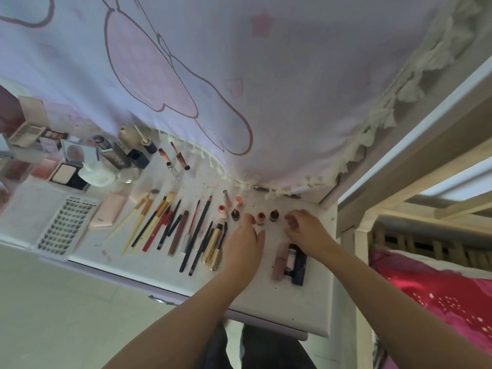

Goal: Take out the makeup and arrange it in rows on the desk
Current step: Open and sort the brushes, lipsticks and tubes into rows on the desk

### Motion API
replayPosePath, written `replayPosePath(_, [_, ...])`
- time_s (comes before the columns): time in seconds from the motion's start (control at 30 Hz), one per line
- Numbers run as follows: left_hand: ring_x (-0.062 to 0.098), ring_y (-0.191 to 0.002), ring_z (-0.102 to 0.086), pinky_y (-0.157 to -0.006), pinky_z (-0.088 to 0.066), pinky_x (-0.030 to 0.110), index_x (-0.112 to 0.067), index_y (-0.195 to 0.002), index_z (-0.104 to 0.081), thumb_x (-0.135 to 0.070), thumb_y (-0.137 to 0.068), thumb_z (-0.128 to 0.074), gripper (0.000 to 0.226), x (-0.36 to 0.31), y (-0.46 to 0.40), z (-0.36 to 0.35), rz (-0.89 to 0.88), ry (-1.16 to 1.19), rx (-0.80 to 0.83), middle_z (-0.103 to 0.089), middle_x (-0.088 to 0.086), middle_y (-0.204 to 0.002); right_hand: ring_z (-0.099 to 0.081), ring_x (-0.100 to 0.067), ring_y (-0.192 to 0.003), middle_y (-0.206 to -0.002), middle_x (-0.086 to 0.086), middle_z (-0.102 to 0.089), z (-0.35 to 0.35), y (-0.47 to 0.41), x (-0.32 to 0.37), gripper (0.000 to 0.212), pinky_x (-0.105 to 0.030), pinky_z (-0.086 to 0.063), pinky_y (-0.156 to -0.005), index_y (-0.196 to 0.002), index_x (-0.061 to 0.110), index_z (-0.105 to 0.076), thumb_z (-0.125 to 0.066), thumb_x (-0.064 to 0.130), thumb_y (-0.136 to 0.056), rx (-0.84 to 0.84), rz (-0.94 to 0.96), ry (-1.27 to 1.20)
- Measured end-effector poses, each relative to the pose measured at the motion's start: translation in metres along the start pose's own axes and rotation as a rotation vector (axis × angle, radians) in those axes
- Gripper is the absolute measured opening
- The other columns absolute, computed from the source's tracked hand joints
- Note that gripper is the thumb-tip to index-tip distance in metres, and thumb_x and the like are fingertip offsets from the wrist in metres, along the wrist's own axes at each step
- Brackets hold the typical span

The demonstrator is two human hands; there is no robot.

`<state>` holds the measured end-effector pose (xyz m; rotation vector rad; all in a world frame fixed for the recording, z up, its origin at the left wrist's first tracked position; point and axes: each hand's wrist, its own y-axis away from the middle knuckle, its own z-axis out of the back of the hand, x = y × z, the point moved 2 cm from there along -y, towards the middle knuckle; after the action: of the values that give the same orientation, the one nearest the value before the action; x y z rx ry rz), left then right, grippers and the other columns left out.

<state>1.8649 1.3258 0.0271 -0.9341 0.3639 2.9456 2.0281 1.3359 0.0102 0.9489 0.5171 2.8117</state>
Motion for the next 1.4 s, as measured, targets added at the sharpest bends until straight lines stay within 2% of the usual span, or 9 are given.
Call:
replayPosePath(0.2, [0.017, -0.092, -0.053, -0.071, -0.046, 0.028, -0.016, -0.109, -0.046, -0.050, -0.099, -0.029, 0.039, -0.009, 0.034, -0.027, -0.182, -0.262, 0.211, -0.055, 0.001, -0.104, -0.058, -0.018, -0.096, -0.103, -0.002, -0.063, 0.001, 0.013, 0.003, 0.019, -0.034, -0.049, -0.085, -0.106, 0.016, -0.062, -0.054, 0.024, -0.090, 0.021, 0.009, 0.115])
replayPosePath(0.4, [0.023, -0.104, -0.049, -0.075, -0.039, 0.030, -0.008, -0.108, -0.052, -0.041, -0.098, -0.033, 0.039, -0.015, 0.022, -0.022, -0.138, -0.362, 0.291, -0.052, 0.008, -0.109, -0.057, -0.020, -0.095, -0.100, -0.002, -0.062, 0.003, 0.022, 0.016, 0.020, -0.034, -0.048, -0.082, -0.103, 0.014, -0.063, -0.049, 0.022, -0.091, -0.039, 0.054, 0.141])
replayPosePath(0.6, [0.017, -0.095, -0.053, -0.075, -0.043, 0.027, -0.015, -0.114, -0.050, -0.041, -0.097, -0.039, 0.033, -0.010, 0.020, 0.011, -0.279, -0.281, 0.174, -0.058, 0.001, -0.105, -0.058, -0.016, -0.070, -0.076, 0.000, -0.061, 0.009, 0.036, 0.043, 0.049, -0.031, -0.047, -0.072, -0.088, 0.013, -0.061, -0.036, 0.056, -0.093, 0.086, -0.055, 0.078])
replayPosePath(0.77, [0.009, -0.073, -0.050, -0.061, -0.037, 0.023, -0.019, -0.109, -0.051, -0.050, -0.095, -0.041, 0.035, 0.002, 0.019, 0.053, -0.375, -0.201, 0.149, -0.061, -0.004, -0.091, -0.046, -0.009, -0.051, -0.058, 0.005, -0.054, 0.027, 0.048, 0.082, 0.048, -0.022, -0.039, -0.059, -0.072, 0.019, -0.062, -0.036, 0.051, -0.096, 0.194, -0.026, -0.152])
replayPosePath(0.9, [0.008, -0.071, -0.052, -0.059, -0.036, 0.017, -0.018, -0.103, -0.058, -0.037, -0.098, -0.045, 0.023, 0.005, 0.022, 0.075, -0.420, -0.083, 0.334, -0.055, -0.011, -0.080, -0.036, -0.005, -0.041, -0.054, 0.006, -0.046, 0.027, 0.059, 0.091, 0.043, -0.020, -0.033, -0.047, -0.074, 0.016, -0.064, -0.043, 0.047, -0.096, 0.225, -0.040, -0.386])
replayPosePath(1.0, [0.000, -0.066, -0.051, -0.060, -0.037, 0.011, -0.019, -0.096, -0.057, -0.034, -0.098, -0.044, 0.019, 0.007, 0.023, 0.086, -0.397, 0.022, 0.475, -0.055, -0.014, -0.075, -0.033, -0.004, -0.041, -0.055, 0.005, -0.041, 0.025, 0.069, 0.095, 0.039, -0.018, -0.030, -0.043, -0.079, 0.015, -0.062, -0.043, 0.045, -0.096, 0.258, -0.002, -0.504])
replayPosePath(1.17, [0.009, -0.057, -0.049, -0.056, -0.042, 0.017, -0.010, -0.085, -0.061, -0.031, -0.099, -0.042, 0.032, 0.007, 0.029, 0.098, -0.324, 0.257, 0.628, -0.058, -0.001, -0.070, -0.039, -0.001, -0.050, -0.069, 0.001, -0.043, 0.038, 0.081, 0.097, 0.026, -0.016, -0.036, -0.048, -0.093, 0.010, -0.056, -0.044, 0.033, -0.098, 0.418, 0.099, -0.583])
replayPosePath(1.3, [0.004, -0.063, -0.052, -0.063, -0.043, 0.017, -0.014, -0.098, -0.063, -0.036, -0.097, -0.046, 0.028, 0.008, 0.029, 0.097, -0.354, 0.152, 0.616, -0.060, -0.008, -0.075, -0.062, -0.006, -0.087, -0.103, 0.003, -0.062, 0.048, 0.084, 0.090, 0.026, -0.019, -0.050, -0.068, -0.119, 0.025, -0.053, -0.050, 0.036, -0.096, 0.531, 0.026, -0.506])
replayPosePath(1.4, [-0.001, -0.069, -0.053, -0.066, -0.042, 0.014, -0.020, -0.103, -0.060, -0.034, -0.097, -0.048, 0.020, 0.004, 0.028, 0.097, -0.420, 0.059, 0.564, -0.058, -0.013, -0.079, -0.060, -0.004, -0.063, -0.084, 0.003, -0.067, 0.046, 0.082, 0.095, 0.040, -0.019, -0.046, -0.059, -0.103, 0.025, -0.059, -0.035, 0.055, -0.094, 0.463, -0.053, -0.296])
